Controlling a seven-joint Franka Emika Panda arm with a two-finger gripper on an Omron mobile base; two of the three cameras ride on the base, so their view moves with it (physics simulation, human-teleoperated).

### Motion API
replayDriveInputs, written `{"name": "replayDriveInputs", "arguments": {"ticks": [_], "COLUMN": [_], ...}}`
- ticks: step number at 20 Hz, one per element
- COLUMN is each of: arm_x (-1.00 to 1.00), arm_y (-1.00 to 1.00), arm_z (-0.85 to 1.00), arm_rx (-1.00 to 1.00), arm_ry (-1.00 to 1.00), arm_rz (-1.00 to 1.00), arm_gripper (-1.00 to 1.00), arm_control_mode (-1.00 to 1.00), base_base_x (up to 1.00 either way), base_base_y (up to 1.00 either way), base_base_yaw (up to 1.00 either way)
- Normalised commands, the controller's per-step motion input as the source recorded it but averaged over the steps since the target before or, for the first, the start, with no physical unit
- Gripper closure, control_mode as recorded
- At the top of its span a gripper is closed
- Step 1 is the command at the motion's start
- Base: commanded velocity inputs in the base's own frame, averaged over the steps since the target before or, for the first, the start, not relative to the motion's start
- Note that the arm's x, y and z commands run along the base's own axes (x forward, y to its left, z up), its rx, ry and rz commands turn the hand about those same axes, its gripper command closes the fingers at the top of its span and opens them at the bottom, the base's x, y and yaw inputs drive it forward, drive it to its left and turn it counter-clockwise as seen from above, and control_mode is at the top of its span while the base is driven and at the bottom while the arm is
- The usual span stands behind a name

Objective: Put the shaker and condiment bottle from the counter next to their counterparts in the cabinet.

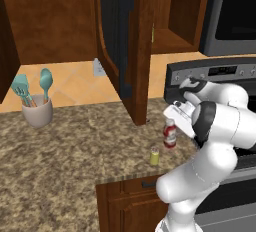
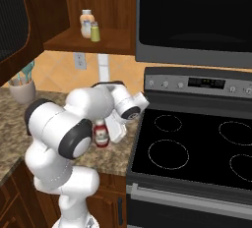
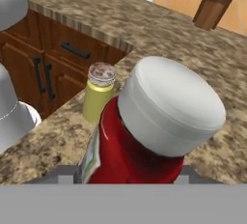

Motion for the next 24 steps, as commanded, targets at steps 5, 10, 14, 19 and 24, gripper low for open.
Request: {"name": "replayDriveInputs", "arguments": {"ticks": [5, 10, 14, 19, 24], "arm_x": [0.0, -0.03, 0.0, 0.0, 0.0], "arm_y": [0.33, 0.19, 0.16, 0.21, 0.1], "arm_z": [0.2, 0.2, 0.37, 0.38, 0.26], "arm_rx": [0.01, 0.04, 0.03, 0.01, 0.07], "arm_ry": [-0.13, -0.09, -0.02, 0.0, 0.0], "arm_rz": [-0.16, -0.27, -0.27, -0.24, -0.25], "arm_gripper": [1.0, 1.0, 1.0, 1.0, 1.0], "arm_control_mode": [-1.0, -1.0, -1.0, -1.0, -1.0], "base_base_x": [0.0, 0.0, 0.0, 0.0, 0.0], "base_base_y": [0.0, 0.0, 0.0, 0.0, 0.0], "base_base_yaw": [0.0, 0.0, 0.0, 0.0, 0.0]}}
